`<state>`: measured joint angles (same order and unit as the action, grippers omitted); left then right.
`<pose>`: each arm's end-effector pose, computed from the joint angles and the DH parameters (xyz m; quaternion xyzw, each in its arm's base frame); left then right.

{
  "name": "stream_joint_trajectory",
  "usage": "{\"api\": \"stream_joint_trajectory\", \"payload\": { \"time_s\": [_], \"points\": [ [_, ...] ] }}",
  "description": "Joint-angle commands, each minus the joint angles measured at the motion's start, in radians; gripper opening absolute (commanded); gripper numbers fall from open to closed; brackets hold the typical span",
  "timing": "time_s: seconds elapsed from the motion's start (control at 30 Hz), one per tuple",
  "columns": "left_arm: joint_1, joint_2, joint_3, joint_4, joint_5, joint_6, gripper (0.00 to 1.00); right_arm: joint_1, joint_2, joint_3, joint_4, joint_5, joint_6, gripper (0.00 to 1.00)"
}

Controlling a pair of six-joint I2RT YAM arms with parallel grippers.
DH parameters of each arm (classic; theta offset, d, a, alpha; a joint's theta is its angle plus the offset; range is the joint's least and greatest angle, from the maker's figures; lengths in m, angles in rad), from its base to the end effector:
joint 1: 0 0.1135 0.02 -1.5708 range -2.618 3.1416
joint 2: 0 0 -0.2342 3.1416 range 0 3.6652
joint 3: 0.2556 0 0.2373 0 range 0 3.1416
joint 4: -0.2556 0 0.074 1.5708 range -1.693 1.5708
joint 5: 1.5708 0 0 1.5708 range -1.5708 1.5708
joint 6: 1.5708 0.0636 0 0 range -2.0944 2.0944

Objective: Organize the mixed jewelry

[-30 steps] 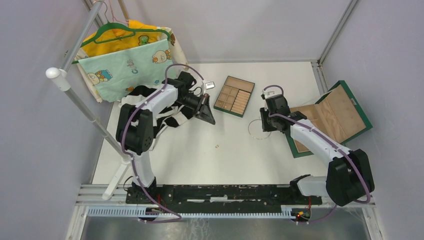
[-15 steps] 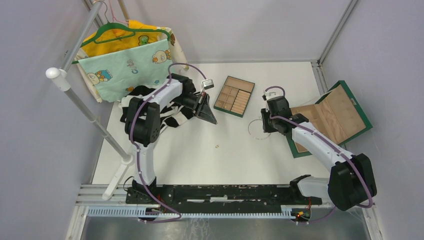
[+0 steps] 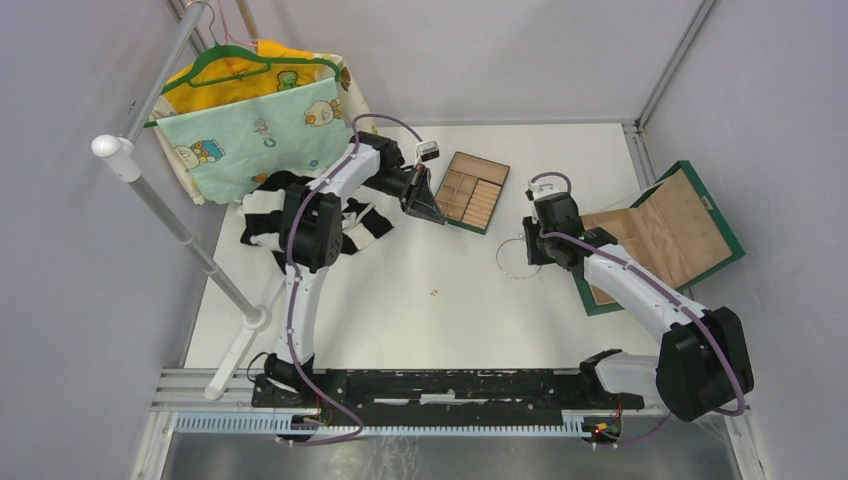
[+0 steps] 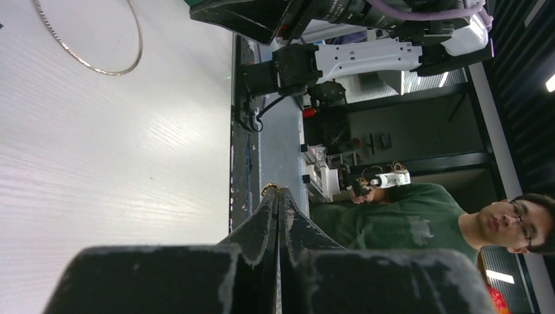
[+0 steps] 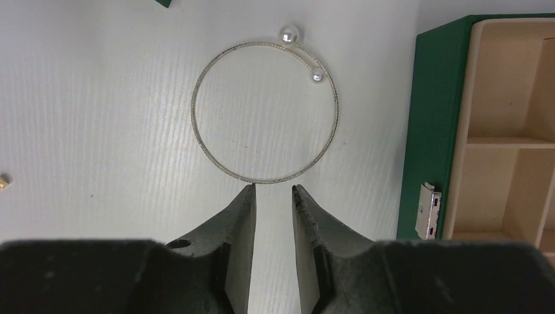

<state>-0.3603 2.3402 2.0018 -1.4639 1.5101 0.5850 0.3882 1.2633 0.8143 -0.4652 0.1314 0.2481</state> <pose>0.3534 -0.2010 0.1863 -0.2588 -0.6801 0.6859 0.0073 0.2490 0.0928 0.1826 -0.0450 0.9437 0.0416 0.3250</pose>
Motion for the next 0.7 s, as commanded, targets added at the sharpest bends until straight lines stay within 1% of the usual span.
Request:
{"api": "stream_joint_trajectory", "payload": {
  "time_s": [0.0, 0.03, 0.07, 0.1, 0.13, 0.17, 0.2, 0.3, 0.37, 0.57, 0.67],
  "points": [
    [-0.001, 0.024, 0.115, 0.081, -0.06, -0.195, 0.02, -0.001, -0.018, 0.014, 0.017, 0.037, 0.007, 0.32],
    [-0.007, 0.011, 0.107, 0.172, -0.138, -0.347, 0.02, 0.0, -0.016, 0.016, 0.017, 0.039, 0.011, 0.32],
    [-0.018, -0.033, 0.063, 0.351, -0.284, -0.553, 0.02, -0.001, -0.014, 0.016, 0.017, 0.039, 0.016, 0.32],
    [-0.035, -0.099, -0.03, 0.545, -0.473, -0.727, 0.02, -0.001, -0.011, 0.018, 0.016, 0.038, 0.021, 0.32],
    [-0.041, -0.16, -0.104, 0.682, -0.597, -0.8, 0.02, -0.001, -0.007, 0.019, 0.019, 0.037, 0.024, 0.32],
    [-0.039, -0.198, -0.157, 0.784, -0.634, -0.873, 0.02, -0.001, -0.004, 0.021, 0.019, 0.037, 0.027, 0.32],
    [-0.032, -0.207, -0.169, 0.833, -0.657, -0.917, 0.02, -0.001, 0.001, 0.024, 0.017, 0.038, 0.029, 0.32],
    [-0.034, -0.157, -0.084, 0.8, -0.724, -0.949, 0.02, 0.0, 0.009, 0.029, 0.021, 0.036, 0.036, 0.32],
    [-0.038, -0.136, -0.076, 0.812, -0.755, -0.973, 0.02, -0.001, 0.024, 0.037, 0.024, 0.029, 0.035, 0.32],
    [-0.043, -0.108, -0.07, 0.87, -0.945, -1.049, 0.02, 0.0, 0.052, 0.066, 0.016, 0.036, 0.024, 0.32],
    [-0.049, -0.098, -0.058, 0.895, -1.012, -1.07, 0.02, -0.001, 0.063, 0.075, 0.014, 0.038, 0.019, 0.32]
  ]
}}
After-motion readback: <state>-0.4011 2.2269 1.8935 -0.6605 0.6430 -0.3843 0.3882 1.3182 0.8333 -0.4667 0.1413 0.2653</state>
